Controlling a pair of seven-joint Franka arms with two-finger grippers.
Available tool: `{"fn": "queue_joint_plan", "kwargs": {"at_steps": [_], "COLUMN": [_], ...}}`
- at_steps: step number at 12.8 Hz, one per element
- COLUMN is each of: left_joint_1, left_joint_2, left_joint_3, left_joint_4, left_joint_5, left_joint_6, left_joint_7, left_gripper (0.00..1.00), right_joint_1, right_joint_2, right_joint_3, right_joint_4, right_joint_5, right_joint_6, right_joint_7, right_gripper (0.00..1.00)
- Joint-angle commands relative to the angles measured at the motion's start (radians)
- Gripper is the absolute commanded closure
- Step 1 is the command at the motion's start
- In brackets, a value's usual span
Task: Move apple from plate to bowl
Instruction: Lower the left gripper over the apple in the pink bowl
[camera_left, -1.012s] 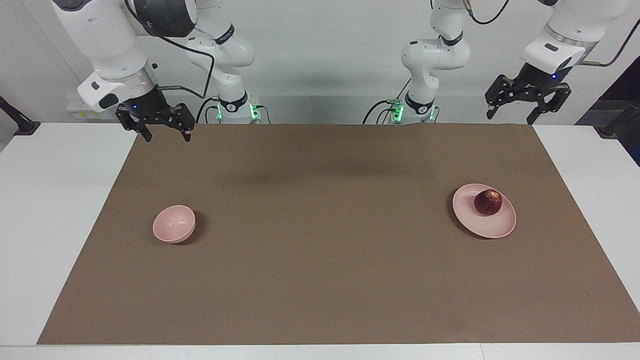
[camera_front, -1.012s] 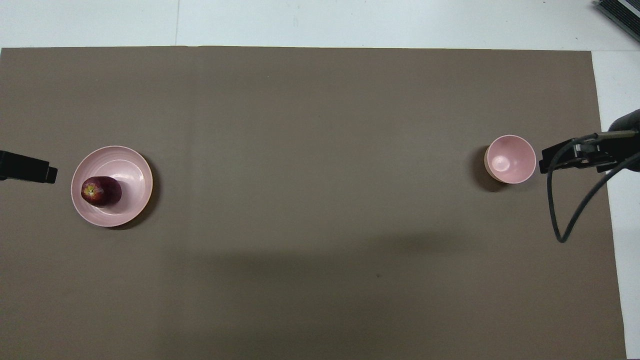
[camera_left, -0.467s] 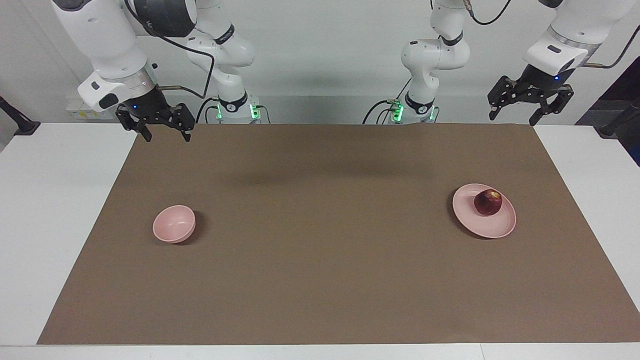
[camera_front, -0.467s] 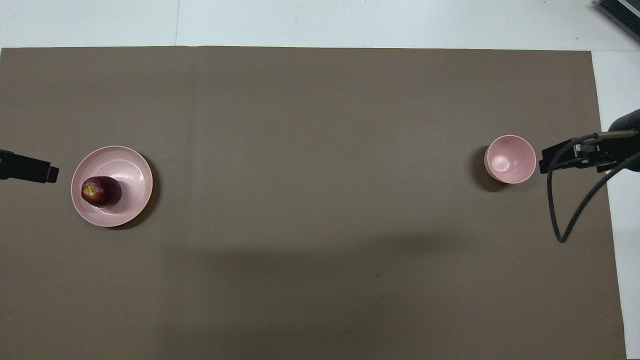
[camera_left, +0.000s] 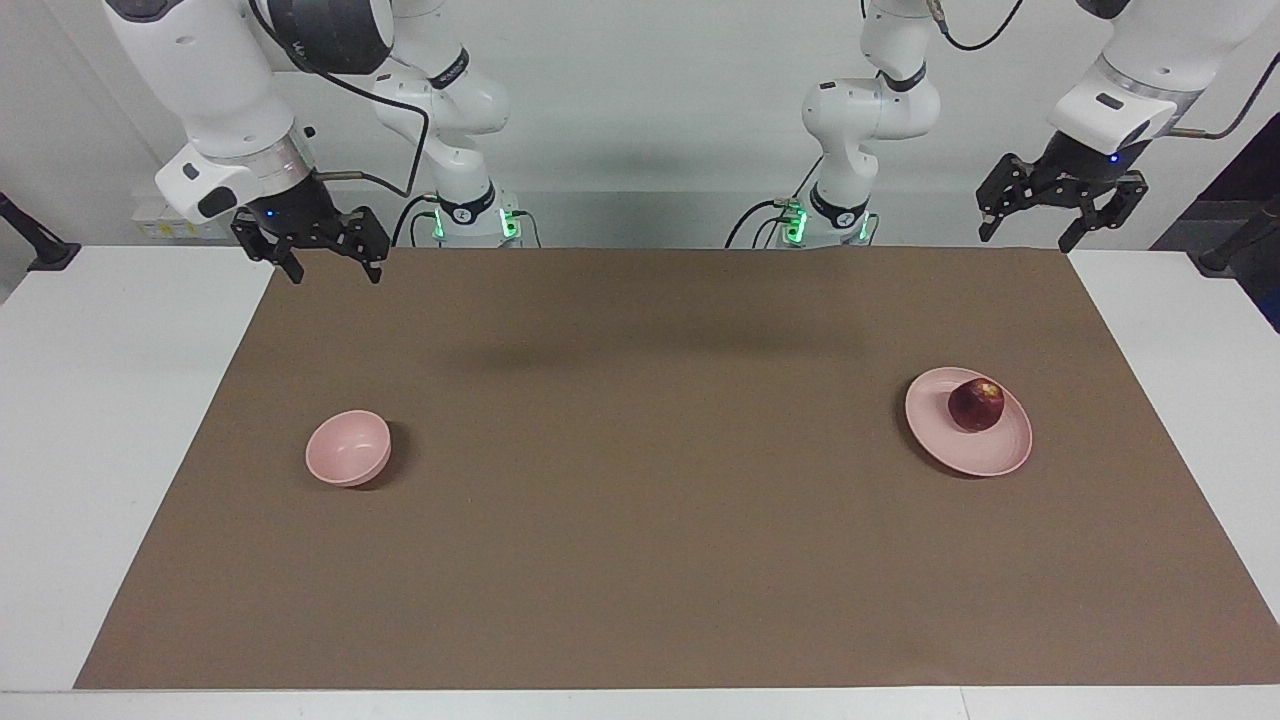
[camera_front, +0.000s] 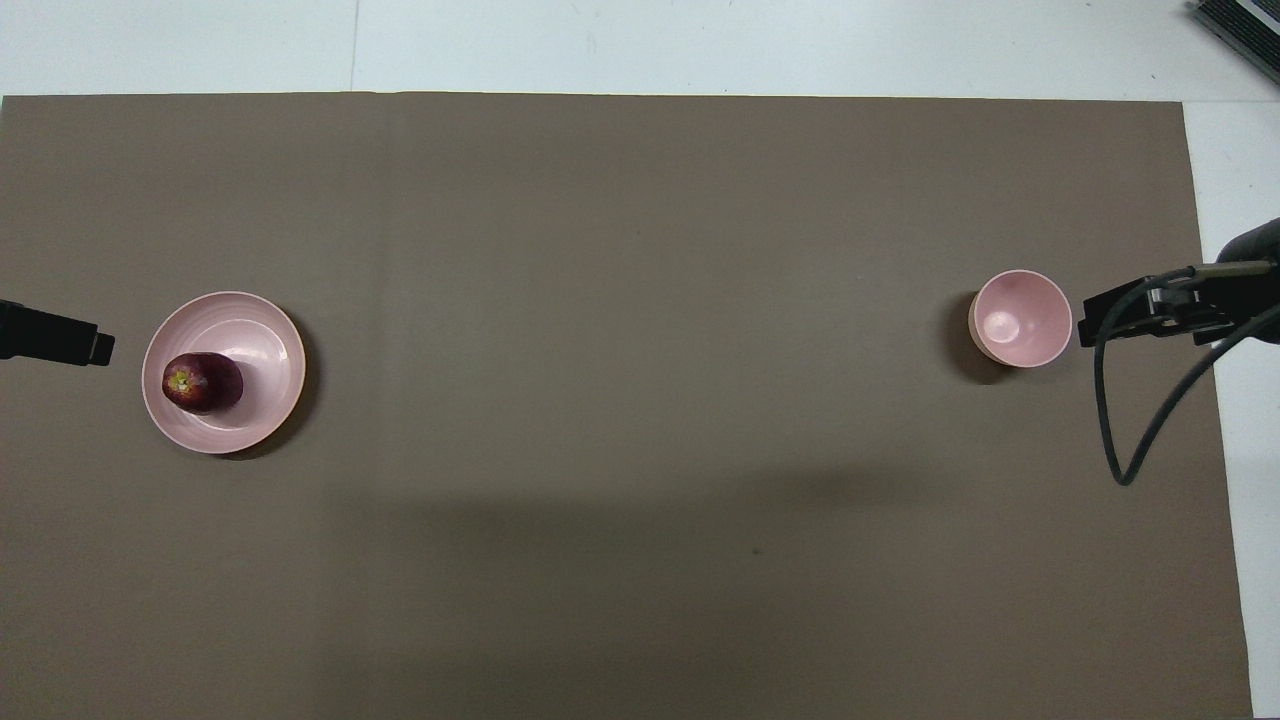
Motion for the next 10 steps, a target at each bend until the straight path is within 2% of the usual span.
{"fn": "queue_joint_plan", "kwargs": {"at_steps": [1,10], "left_joint_1": [0.006,0.110], "left_joint_2": [-0.019,-0.020], "left_joint_3": [0.005,0.005], "left_joint_4": [-0.083,-0.294], "left_joint_5": [-0.010,-0.011], "left_joint_6": [0.074,0.294], "left_joint_7": [0.026,0.144], "left_gripper": [0.00,0.00], "right_joint_1": [-0.009,-0.009], "right_joint_2": [0.000,0.000], "right_joint_3": [0.009,0.009], "right_joint_4": [0.004,0.004], "right_joint_5": [-0.003,-0.003], "right_joint_6": [-0.011,-0.010], "right_joint_7": [-0.001,-0.001], "right_gripper": [0.00,0.00]}}
